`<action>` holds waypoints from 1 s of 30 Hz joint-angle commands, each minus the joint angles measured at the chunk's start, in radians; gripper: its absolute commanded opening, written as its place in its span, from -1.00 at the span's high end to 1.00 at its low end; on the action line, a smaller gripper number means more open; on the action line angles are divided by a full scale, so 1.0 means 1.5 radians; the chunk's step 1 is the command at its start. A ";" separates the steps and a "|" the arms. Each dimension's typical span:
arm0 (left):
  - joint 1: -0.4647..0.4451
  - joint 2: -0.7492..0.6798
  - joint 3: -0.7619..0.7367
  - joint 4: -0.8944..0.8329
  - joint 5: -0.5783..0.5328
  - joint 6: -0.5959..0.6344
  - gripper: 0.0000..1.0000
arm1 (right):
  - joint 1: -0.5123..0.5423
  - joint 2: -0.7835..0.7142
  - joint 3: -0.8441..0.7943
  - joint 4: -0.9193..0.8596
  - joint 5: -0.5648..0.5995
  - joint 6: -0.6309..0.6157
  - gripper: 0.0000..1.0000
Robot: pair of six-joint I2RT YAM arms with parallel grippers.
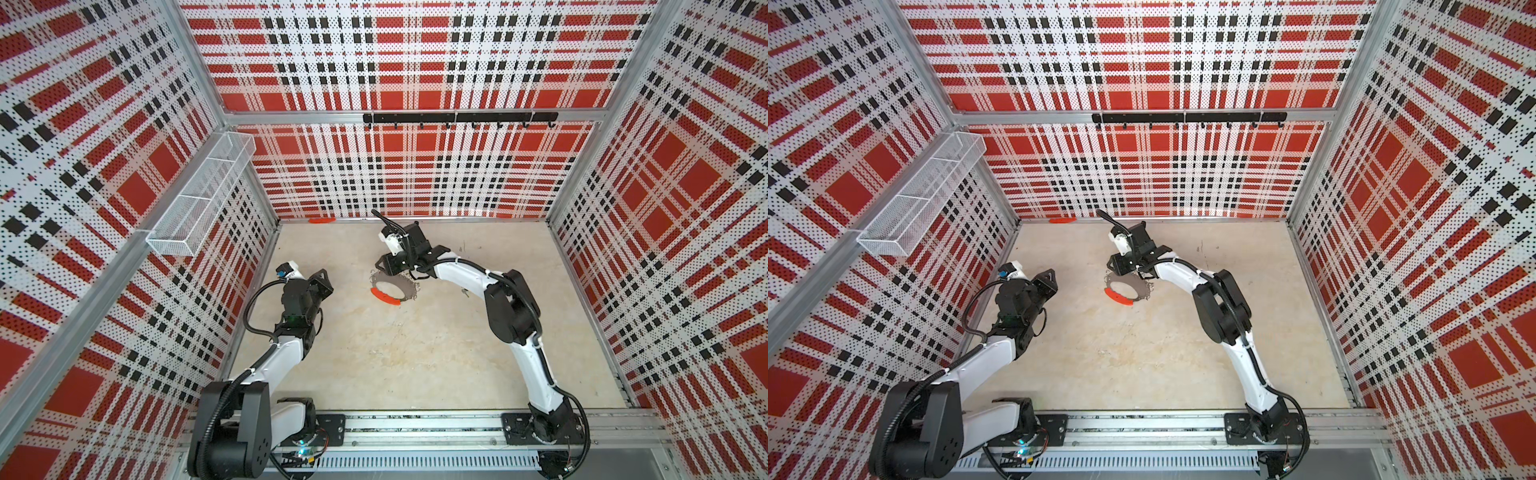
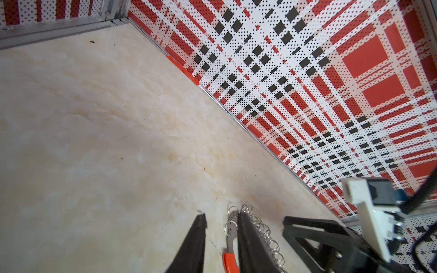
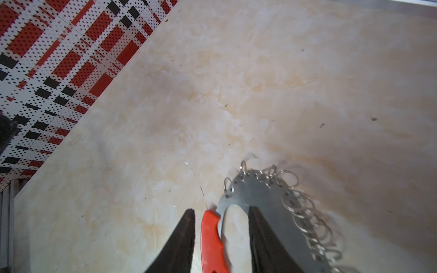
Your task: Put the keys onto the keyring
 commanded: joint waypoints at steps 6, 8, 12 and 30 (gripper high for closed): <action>0.005 -0.008 -0.001 0.003 0.020 -0.014 0.45 | 0.015 0.050 0.022 0.048 0.071 0.030 0.32; 0.006 -0.003 0.001 0.008 0.025 -0.017 0.46 | 0.017 0.057 0.018 0.071 0.090 0.046 0.39; 0.005 0.007 0.004 0.012 0.037 -0.020 0.47 | 0.024 0.081 0.046 0.072 0.085 0.061 0.52; 0.005 0.030 0.016 0.023 0.050 -0.023 0.49 | 0.036 0.165 0.145 0.036 0.088 0.074 0.50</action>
